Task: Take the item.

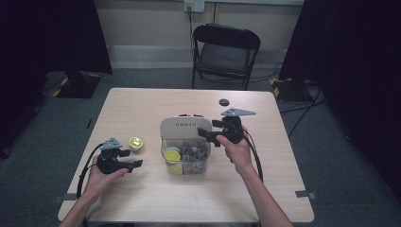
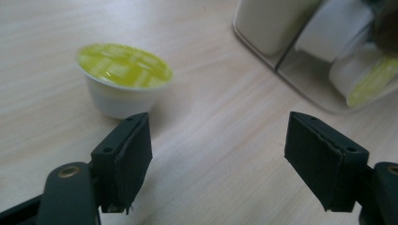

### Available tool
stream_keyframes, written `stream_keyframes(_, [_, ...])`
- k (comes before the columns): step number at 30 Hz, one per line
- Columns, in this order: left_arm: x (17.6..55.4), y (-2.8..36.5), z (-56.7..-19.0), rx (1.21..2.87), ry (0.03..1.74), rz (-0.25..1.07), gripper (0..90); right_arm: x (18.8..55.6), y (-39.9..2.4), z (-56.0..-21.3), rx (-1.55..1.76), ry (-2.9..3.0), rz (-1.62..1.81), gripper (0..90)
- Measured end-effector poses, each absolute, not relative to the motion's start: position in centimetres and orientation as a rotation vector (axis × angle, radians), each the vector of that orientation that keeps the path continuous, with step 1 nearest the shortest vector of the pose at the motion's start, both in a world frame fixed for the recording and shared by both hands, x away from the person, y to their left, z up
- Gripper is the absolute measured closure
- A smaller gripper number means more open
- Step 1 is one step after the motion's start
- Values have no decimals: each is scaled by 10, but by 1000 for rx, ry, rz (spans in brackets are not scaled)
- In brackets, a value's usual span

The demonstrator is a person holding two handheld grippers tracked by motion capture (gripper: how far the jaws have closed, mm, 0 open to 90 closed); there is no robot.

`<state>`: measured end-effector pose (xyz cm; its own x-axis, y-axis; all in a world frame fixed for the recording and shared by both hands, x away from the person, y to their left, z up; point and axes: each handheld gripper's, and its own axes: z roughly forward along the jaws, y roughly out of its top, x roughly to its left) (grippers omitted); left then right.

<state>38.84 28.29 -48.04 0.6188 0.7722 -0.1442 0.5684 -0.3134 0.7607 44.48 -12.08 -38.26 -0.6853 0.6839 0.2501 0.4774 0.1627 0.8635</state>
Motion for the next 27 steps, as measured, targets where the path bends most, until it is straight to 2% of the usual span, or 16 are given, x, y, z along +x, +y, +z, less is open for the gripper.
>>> stream_keyframes(9, [388, 269, -496, 2100, 1020, 307, 225, 443, -118, -375, 1096, 2245, 1580, 400])
stream_keyframes(15, [382, 264, -501, 2124, 981, 432, 230, 438, -117, -370, 1053, 2252, 1594, 475])
stream_keyframes(27, [384, 264, -501, 2131, 973, 435, 210, 427, -116, -368, 1022, 2229, 1589, 499])
